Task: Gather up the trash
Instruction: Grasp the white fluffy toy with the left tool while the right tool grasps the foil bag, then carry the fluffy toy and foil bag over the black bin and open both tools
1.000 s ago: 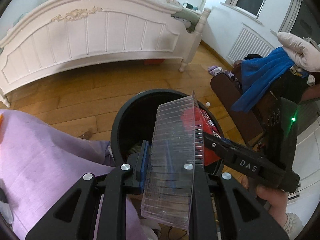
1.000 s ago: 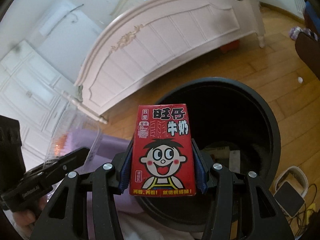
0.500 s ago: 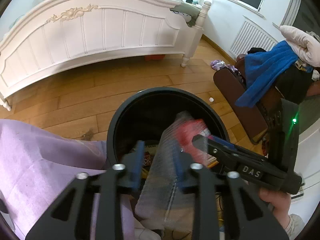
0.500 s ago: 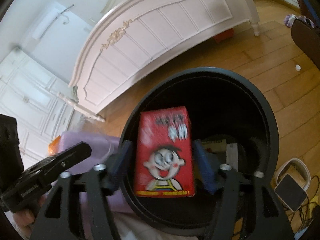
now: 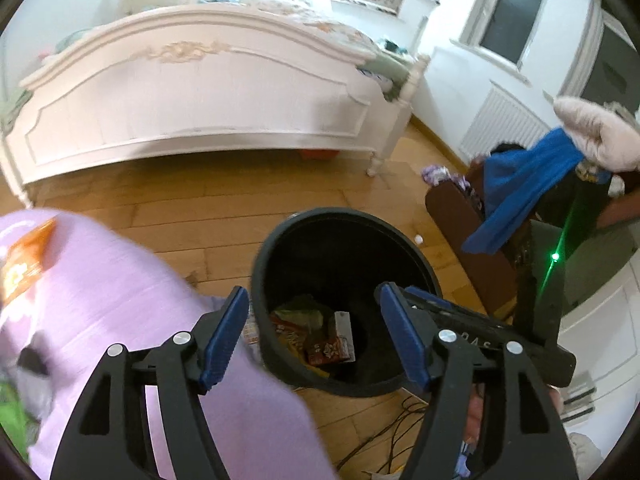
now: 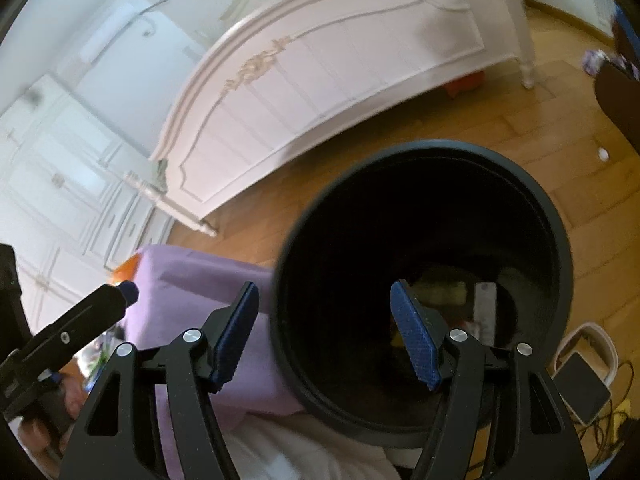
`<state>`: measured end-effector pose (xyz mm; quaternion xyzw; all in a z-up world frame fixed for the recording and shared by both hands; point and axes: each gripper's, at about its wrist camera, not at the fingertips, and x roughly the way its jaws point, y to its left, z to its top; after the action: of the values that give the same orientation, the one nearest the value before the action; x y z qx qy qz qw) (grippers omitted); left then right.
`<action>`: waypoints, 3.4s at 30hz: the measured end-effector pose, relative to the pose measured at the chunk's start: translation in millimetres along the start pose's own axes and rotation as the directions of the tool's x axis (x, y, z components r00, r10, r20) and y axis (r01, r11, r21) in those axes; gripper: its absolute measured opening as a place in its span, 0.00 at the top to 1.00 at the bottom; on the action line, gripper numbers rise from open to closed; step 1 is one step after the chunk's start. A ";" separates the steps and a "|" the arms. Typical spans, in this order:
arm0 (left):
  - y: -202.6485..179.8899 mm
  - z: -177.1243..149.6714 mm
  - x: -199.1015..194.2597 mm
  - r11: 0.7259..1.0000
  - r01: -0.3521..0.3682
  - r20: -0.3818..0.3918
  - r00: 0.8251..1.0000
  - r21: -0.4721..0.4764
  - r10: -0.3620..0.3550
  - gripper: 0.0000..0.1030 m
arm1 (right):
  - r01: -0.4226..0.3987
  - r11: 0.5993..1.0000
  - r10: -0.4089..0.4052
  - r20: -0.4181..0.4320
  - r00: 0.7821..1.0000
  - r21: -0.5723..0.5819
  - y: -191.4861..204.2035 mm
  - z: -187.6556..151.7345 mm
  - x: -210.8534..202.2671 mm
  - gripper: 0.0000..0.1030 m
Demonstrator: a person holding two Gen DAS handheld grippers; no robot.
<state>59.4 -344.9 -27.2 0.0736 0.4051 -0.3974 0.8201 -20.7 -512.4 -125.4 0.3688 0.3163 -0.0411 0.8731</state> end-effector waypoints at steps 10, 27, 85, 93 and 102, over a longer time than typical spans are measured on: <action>82.4 -31.0 -90.3 0.977 -0.119 0.111 0.984 -0.177 0.140 0.33 | -0.103 0.969 0.093 -0.056 0.994 -0.223 104.2 -12.0 5.6 0.34; 249.3 -108.7 -202.7 0.801 -0.335 0.129 0.884 -0.496 0.450 0.29 | -0.266 0.749 0.141 -0.246 0.959 -0.607 310.5 -47.7 63.2 0.18; 212.2 -87.6 -235.6 0.894 -0.150 0.328 0.894 -0.422 0.305 0.59 | -0.349 0.818 0.303 -0.173 0.937 -0.458 306.2 -24.9 29.7 0.53; 160.8 -57.8 -183.3 0.946 -0.100 0.299 0.934 -0.309 0.197 0.59 | -0.269 0.890 0.264 -0.065 0.962 -0.367 223.7 -13.8 -9.0 0.53; 103.5 -29.5 -117.3 0.982 -0.022 0.237 0.969 -0.190 0.068 0.59 | -0.192 0.945 0.203 0.013 0.979 -0.266 140.3 1.4 -27.9 0.53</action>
<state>73.4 -192.7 17.3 -0.0432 0.3354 -0.3451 0.8755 0.6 -416.1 -21.8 0.2783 0.2628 0.0814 0.9203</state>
